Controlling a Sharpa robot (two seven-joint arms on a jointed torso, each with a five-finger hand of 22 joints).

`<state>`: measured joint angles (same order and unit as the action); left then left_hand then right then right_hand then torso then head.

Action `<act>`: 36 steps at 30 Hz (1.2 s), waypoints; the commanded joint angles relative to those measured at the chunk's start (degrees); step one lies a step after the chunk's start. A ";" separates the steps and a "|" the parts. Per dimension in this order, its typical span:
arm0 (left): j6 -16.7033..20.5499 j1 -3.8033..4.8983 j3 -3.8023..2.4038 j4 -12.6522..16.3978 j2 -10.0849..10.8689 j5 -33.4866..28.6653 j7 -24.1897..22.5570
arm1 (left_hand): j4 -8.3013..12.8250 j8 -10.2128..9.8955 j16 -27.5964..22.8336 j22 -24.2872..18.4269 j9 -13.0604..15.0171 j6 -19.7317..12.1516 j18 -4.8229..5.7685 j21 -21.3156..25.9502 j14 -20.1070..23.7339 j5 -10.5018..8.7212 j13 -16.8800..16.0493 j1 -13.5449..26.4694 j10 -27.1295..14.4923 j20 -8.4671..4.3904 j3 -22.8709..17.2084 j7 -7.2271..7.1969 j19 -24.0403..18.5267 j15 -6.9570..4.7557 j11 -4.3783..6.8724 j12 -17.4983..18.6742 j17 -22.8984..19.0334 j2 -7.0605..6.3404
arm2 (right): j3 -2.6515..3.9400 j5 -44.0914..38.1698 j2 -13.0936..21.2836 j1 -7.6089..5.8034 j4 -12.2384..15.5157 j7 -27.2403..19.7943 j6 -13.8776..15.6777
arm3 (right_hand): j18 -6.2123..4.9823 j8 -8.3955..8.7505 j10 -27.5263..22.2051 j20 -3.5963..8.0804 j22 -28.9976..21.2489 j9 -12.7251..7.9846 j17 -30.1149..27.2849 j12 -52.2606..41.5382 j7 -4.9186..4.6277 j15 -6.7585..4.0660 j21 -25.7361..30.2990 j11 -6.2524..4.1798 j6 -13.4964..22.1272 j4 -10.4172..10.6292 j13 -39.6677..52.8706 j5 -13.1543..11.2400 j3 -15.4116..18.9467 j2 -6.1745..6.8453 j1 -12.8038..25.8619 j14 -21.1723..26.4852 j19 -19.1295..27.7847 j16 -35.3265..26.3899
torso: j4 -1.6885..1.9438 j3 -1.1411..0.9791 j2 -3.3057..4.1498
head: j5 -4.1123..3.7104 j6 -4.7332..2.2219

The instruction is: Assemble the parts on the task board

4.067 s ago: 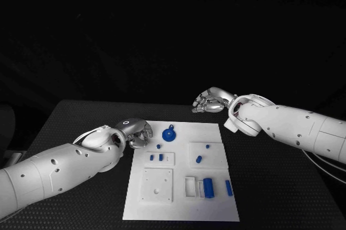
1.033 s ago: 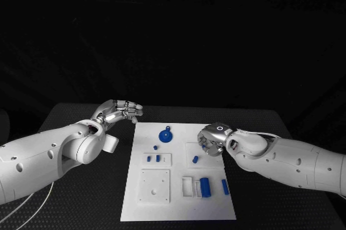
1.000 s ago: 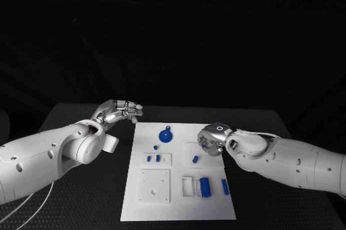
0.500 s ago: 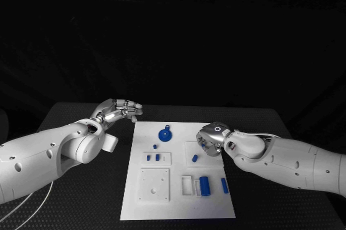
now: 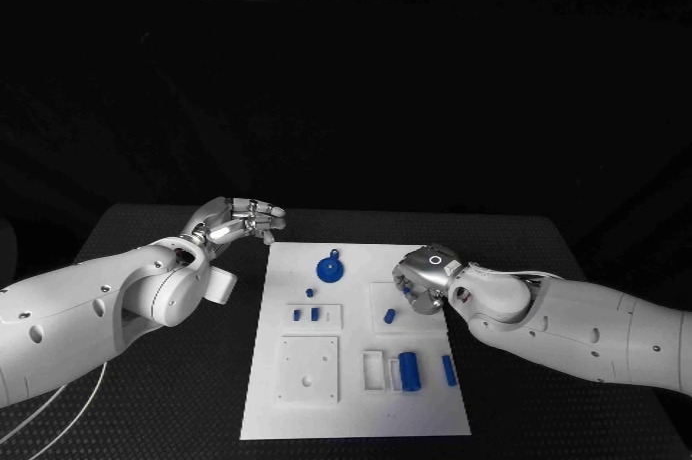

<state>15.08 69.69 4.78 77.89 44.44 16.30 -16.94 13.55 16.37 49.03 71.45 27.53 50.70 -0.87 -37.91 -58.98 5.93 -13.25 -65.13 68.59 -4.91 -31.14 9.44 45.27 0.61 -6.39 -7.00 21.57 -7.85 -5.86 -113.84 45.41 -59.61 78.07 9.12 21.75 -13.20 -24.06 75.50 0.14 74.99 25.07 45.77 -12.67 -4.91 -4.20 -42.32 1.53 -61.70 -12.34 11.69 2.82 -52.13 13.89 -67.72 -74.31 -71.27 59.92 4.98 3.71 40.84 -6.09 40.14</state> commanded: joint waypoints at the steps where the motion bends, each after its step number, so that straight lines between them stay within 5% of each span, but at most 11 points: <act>1: -0.25 -0.01 -0.03 0.11 -0.10 -0.33 -0.79 | 0.12 0.23 -0.35 0.05 0.05 -0.36 -1.01 0.26 -0.47 0.20 0.07 0.46 0.15 -0.01 0.21 0.05 0.29 0.05 0.26 0.35 0.11 0.29 | -0.21 -1.07 0.09 0.39 0.20 0.39 -0.61 | -1.80 0.20 1.25 0.56 1.36 0.05 0.11 0.19 -0.05 -0.63 -0.27 -0.01 -0.48 -0.05 0.22 0.06 -0.38 0.31 0.38 0.21 -0.35 0.24 | 0.02 0.00 0.00 | 0.05 -0.07; 14: -0.25 -0.02 -0.03 -0.30 -0.19 -0.34 -0.72 | 0.11 0.21 -0.43 0.08 0.03 -0.44 -1.00 0.32 -0.55 0.27 0.11 0.58 0.14 -0.03 0.26 0.08 0.37 0.03 0.25 0.37 0.23 0.30 | 2.04 -0.29 0.96 0.08 1.60 0.24 -0.55 | -1.80 0.25 1.55 0.69 1.33 0.09 0.52 0.40 0.04 -0.70 -0.87 -0.08 -0.74 0.06 0.51 0.04 -0.75 0.59 0.52 0.22 -0.31 0.46 | 0.00 0.04 -0.03 | 0.05 -0.14; 25: -0.15 -0.02 -0.03 -0.56 -0.06 -0.38 -0.67 | 0.12 0.18 -0.50 0.09 0.02 -0.52 -1.00 0.37 -0.59 0.30 0.14 0.62 0.11 -0.05 0.29 0.11 0.42 0.02 0.25 0.39 0.32 0.30 | 2.52 1.78 3.11 -1.45 4.67 -0.23 -1.45 | -1.80 0.28 1.64 0.72 1.32 0.11 0.67 0.49 0.06 -0.72 -1.06 -0.10 -0.81 0.10 0.61 0.05 -0.86 0.66 0.58 0.24 -0.25 0.52 | 0.00 0.04 -0.01 | 0.10 -0.06; 30: 0.07 -0.01 -0.03 -0.56 -0.12 -0.39 -0.73 | 0.14 0.18 -0.54 0.10 0.01 -0.54 -1.00 0.40 -0.60 0.31 0.16 0.62 0.11 -0.05 0.29 0.12 0.44 0.02 0.24 0.40 0.36 0.28 | 3.44 3.14 3.72 -1.78 7.50 -0.46 -0.19 | -1.80 0.31 1.67 0.73 1.31 0.11 0.75 0.55 0.06 -0.72 -1.15 -0.11 -0.83 0.14 0.66 0.05 -0.91 0.68 0.62 0.26 -0.21 0.54 | -0.05 0.05 -0.02 | 0.76 -0.21; 36: 0.44 -0.01 -0.03 -0.57 -0.32 -0.43 -0.86 | 0.15 0.19 -0.56 0.10 0.02 -0.54 -1.00 0.42 -0.61 0.32 0.16 0.61 0.12 -0.06 0.29 0.11 0.45 0.01 0.25 0.40 0.39 0.30 | 3.47 3.87 2.57 -1.77 10.25 -1.19 1.88 | -1.80 0.33 1.67 0.74 1.31 0.11 0.79 0.60 0.06 -0.72 -1.21 -0.10 -0.83 0.17 0.69 0.05 -0.96 0.68 0.62 0.28 -0.19 0.55 | 0.05 0.01 -0.01 | 1.62 -0.60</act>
<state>15.21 69.66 4.78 77.22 44.30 16.25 -16.95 13.55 16.37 48.81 71.49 27.53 50.44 -0.86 -37.71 -59.27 5.93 -13.16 -64.90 68.59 -4.90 -31.14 9.60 45.27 0.72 -6.38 -6.70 21.91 -7.62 -2.39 -111.11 48.33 -61.42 87.53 9.04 22.01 -13.21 -23.89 76.89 0.33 74.99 25.22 46.51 -12.29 -4.89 -4.20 -43.25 1.34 -62.10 -12.16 12.28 2.66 -52.76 14.88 -66.74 -74.31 -71.47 60.13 4.97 3.76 40.83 -4.99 39.73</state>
